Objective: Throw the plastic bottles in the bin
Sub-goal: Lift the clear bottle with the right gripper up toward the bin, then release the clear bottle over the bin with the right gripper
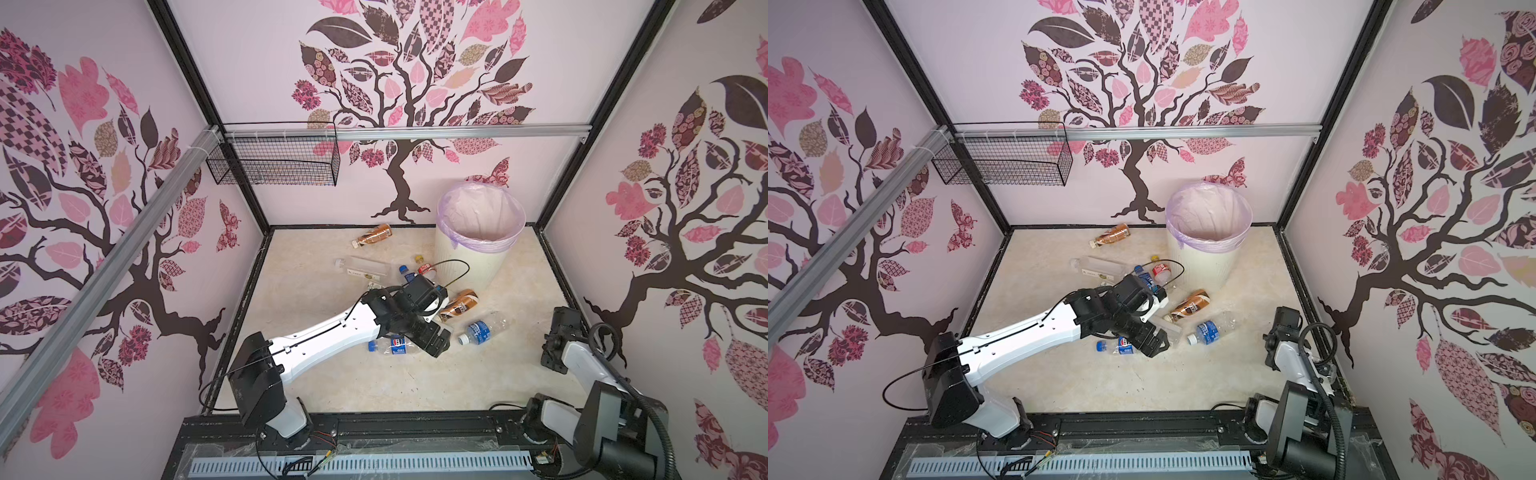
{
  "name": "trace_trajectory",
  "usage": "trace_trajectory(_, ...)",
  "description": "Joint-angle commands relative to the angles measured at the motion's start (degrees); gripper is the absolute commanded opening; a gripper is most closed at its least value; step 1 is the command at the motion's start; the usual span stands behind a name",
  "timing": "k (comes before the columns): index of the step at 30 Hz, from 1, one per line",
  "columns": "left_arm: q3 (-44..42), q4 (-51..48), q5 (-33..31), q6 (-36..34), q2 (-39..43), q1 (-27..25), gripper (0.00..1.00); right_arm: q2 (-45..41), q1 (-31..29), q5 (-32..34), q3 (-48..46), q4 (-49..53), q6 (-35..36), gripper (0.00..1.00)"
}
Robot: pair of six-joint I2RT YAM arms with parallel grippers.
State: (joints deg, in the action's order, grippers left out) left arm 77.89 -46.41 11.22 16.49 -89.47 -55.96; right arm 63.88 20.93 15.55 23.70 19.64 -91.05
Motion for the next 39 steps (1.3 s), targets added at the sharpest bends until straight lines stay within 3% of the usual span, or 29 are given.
trace_trajectory(1,-0.7,2.1,0.4,1.0,3.0,0.9,0.98,-1.4,-0.9,-6.0,-1.5,-0.3,7.7,0.08)
trace_trajectory(10,-0.3,4.0,-0.5,2.5,6.0,3.0,0.98,-8.8,-5.7,-9.8,5.7,-6.7,21.2,0.0)
trace_trajectory(19,2.4,5.8,0.5,5.4,10.4,8.1,0.98,-4.5,-12.6,-14.2,34.7,-0.4,38.7,0.0)
trace_trajectory(29,7.0,6.1,0.2,5.8,14.6,16.6,0.98,10.5,-24.7,-20.1,77.0,3.9,58.7,0.0)
trace_trajectory(32,6.7,7.0,-0.3,5.7,16.2,19.0,0.98,15.0,-25.9,-23.3,86.1,3.5,63.3,0.0)
trace_trajectory(36,6.2,7.8,-0.2,5.7,16.7,21.4,0.98,22.5,-26.0,-26.9,93.0,11.2,67.0,0.0)
trace_trajectory(39,6.0,7.9,-0.5,5.6,15.9,22.1,0.98,24.6,-26.8,-31.3,86.1,11.7,67.7,0.04)
